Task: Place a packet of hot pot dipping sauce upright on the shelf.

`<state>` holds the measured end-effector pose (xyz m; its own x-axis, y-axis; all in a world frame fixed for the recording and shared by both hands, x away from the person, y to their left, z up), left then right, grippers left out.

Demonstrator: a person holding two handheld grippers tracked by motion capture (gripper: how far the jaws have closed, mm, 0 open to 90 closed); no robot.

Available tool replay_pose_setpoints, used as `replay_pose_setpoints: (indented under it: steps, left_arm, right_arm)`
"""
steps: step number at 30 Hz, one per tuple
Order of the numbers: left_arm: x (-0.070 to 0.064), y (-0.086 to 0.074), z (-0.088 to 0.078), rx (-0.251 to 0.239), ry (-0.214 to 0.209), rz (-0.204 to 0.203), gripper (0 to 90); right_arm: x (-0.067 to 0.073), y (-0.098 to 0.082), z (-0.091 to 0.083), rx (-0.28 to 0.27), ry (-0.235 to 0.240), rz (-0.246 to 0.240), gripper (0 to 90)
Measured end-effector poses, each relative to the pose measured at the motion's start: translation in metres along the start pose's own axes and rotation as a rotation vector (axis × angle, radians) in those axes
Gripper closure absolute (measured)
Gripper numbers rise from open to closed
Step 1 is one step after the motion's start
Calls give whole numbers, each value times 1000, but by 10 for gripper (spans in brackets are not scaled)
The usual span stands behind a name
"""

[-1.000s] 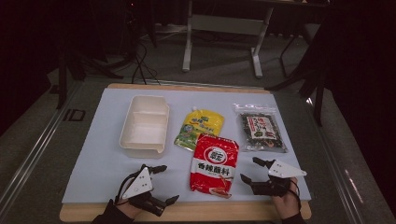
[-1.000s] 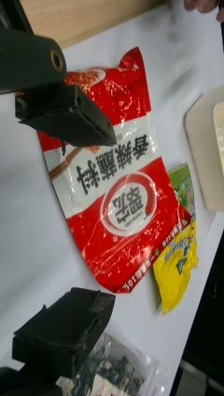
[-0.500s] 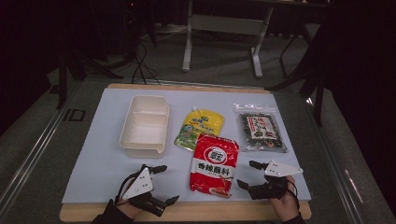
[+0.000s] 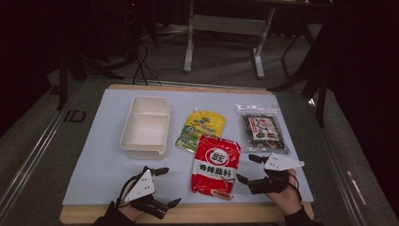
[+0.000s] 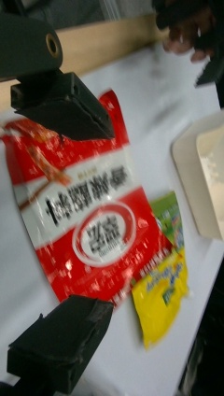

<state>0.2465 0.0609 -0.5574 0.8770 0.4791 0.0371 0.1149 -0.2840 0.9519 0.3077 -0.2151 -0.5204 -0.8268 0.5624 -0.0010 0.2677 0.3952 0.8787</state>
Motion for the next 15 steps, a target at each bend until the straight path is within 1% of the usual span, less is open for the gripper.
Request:
replay_pose_setpoints:
  steps: [1,2,3,6,7,11,12,15]
  left_arm:
    - [0,0,0,1,1,2,13]
    - [0,0,0,2,4,4,13]
    - [0,0,0,4,5,5,13]
    - [0,-1,1,6,4,8,13]
    - [0,-1,1,7,5,10,13]
    - [0,-1,1,8,3,10,13]
    - [0,-1,1,8,3,10,13]
    - [-1,-1,1,10,-1,9,13]
  right_arm:
    - [-5,5,-1,-1,4,2,201]
    - [-8,7,-1,6,-3,7,216]
    - [-8,7,-1,6,-3,7,216]
    - [-14,12,1,9,-4,9,229]
    - [-22,18,3,16,-8,12,265]
    - [-30,24,13,34,-9,15,271]
    - [-30,24,13,34,-9,15,271]
    - [-39,26,26,58,-4,14,290]
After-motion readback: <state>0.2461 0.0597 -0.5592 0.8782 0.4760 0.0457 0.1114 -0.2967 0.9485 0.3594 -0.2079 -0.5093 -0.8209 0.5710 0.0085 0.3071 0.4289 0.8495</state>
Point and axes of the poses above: each handheld gripper's, and its own axes: z roughly forward along the jaws, y roughly out of its top, x roughly to its left, the point moved 8 cm from there along z, roughly forward along the jaws
